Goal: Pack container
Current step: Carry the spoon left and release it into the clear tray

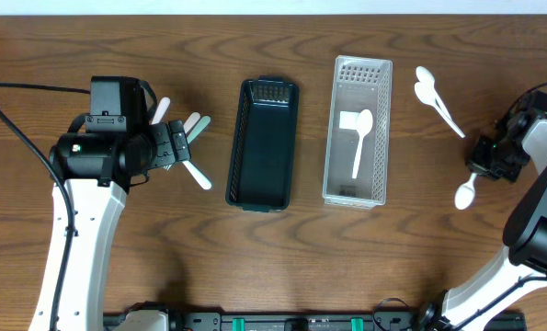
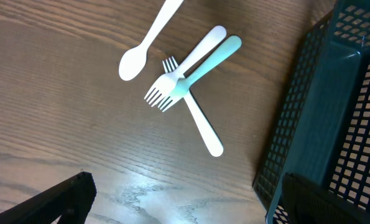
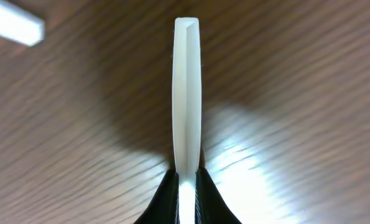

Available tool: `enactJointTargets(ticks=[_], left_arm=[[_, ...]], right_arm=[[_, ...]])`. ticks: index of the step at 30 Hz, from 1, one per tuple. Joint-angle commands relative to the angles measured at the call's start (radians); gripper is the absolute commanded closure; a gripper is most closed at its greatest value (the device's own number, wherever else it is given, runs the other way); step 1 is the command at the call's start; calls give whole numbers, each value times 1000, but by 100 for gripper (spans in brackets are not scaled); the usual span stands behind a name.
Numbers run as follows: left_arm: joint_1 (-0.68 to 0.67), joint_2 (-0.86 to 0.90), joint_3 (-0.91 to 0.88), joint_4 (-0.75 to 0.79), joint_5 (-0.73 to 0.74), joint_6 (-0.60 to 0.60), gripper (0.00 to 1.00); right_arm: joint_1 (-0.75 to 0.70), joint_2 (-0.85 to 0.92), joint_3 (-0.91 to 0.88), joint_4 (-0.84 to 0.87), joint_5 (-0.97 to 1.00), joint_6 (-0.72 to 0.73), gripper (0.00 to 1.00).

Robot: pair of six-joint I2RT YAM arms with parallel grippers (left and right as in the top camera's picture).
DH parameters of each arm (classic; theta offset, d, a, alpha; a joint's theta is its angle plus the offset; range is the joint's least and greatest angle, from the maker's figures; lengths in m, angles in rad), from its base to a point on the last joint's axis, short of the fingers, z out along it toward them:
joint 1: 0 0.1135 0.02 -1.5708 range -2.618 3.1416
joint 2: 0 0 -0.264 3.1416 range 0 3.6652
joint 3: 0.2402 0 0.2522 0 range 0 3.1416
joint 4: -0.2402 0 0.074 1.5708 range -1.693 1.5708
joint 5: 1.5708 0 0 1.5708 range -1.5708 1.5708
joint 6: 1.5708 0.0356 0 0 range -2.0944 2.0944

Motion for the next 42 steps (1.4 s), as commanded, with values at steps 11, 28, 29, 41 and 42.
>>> enactJointTargets(ticks=[11,28,29,41,42], left_arm=[[5,1,22,-4,-16,6,2],[5,1,22,-4,-16,6,2],[5,1,22,-4,-16,6,2],[5,1,22,-4,-16,6,2],[5,1,22,-4,-16,6,2]], right_arm=[[265,-478,47,-18,-328,48,99],[624,-207,40,220,-83,204,70],[622,-210,42,233,-82,168,65],[373,-256,97,399,-1,-231,56],[346,-241,97,410,-1,-252,59]])
